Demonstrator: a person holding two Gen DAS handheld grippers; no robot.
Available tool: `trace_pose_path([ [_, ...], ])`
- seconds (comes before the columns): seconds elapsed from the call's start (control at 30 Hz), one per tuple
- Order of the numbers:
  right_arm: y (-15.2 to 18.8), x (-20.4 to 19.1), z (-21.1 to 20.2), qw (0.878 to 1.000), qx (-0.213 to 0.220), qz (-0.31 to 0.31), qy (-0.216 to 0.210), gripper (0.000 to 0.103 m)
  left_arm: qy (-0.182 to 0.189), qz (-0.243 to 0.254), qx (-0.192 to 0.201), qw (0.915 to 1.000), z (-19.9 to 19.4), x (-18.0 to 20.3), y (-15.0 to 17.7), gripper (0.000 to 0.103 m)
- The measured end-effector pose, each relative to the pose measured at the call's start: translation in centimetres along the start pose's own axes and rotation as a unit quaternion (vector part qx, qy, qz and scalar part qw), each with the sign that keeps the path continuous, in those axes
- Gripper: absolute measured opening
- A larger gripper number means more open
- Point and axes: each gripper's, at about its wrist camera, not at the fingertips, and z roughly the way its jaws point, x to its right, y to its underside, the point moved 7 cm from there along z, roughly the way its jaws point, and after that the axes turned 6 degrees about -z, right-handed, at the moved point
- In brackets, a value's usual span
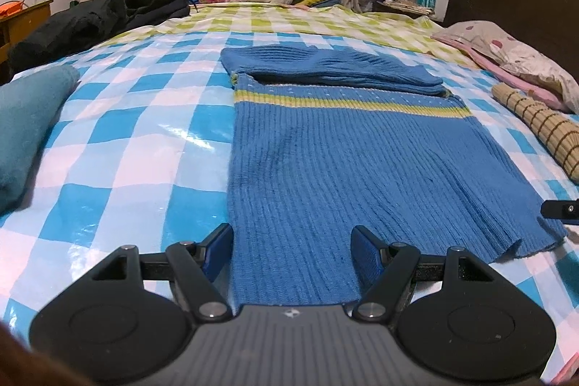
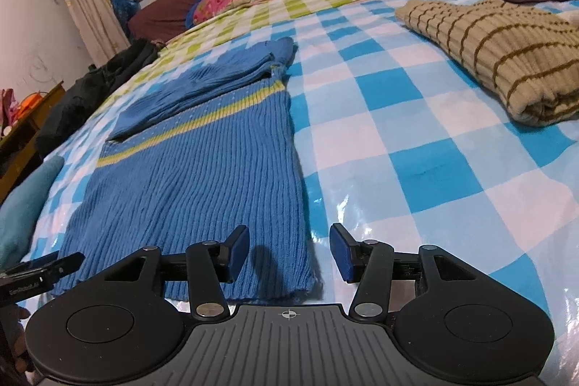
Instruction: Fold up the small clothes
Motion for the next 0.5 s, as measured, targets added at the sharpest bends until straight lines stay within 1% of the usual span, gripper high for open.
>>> trace_pose_path([
  [0.17, 0.0, -1.1, 0.5, 1.000, -0.009, -0.005, -0.027, 0.050, -0.014, -0.019, 0.008, 0.9997, -0.7, -1.3, -0.2, 0.076],
  [0.27, -0.1, -1.3, 0.8, 0.999, -0.012, -0.006, -0.030, 0.049, -0.016, -0.030, -0.001, 0.9994, -0.4, -1.9, 0.0, 0.076],
  [0.3, -0.1, -1.2, 0.7, 0.999, -0.012, -0.004, -0.032, 0.048, -0.016, -0.027, -0.002, 0.9995, -0.3, -1.8, 0.0, 0.075],
  [0.33, -0.1, -1.2, 0.8, 0.999, -0.013, -0.003, -0.035, 0.048, -0.015, -0.020, -0.002, 0.9997, -0.2, -1.5, 0.1, 0.073],
  [0.4, -0.1, -1.1, 0.8, 0.999, -0.015, -0.001, -0.037, 0.045, -0.005, -0.014, -0.008, 0.9999, -0.2, -1.0, 0.2, 0.065],
  [0.47, -0.2, -1.1, 0.8, 0.999, -0.017, 0.003, -0.042, 0.042, 0.002, -0.010, -0.013, 0.9999, -0.2, -0.7, 0.2, 0.055],
  [0.5, -0.2, -1.0, 0.8, 0.999, -0.018, 0.007, -0.048, 0.042, 0.008, -0.012, -0.017, 0.9998, -0.2, -0.5, 0.2, 0.052],
])
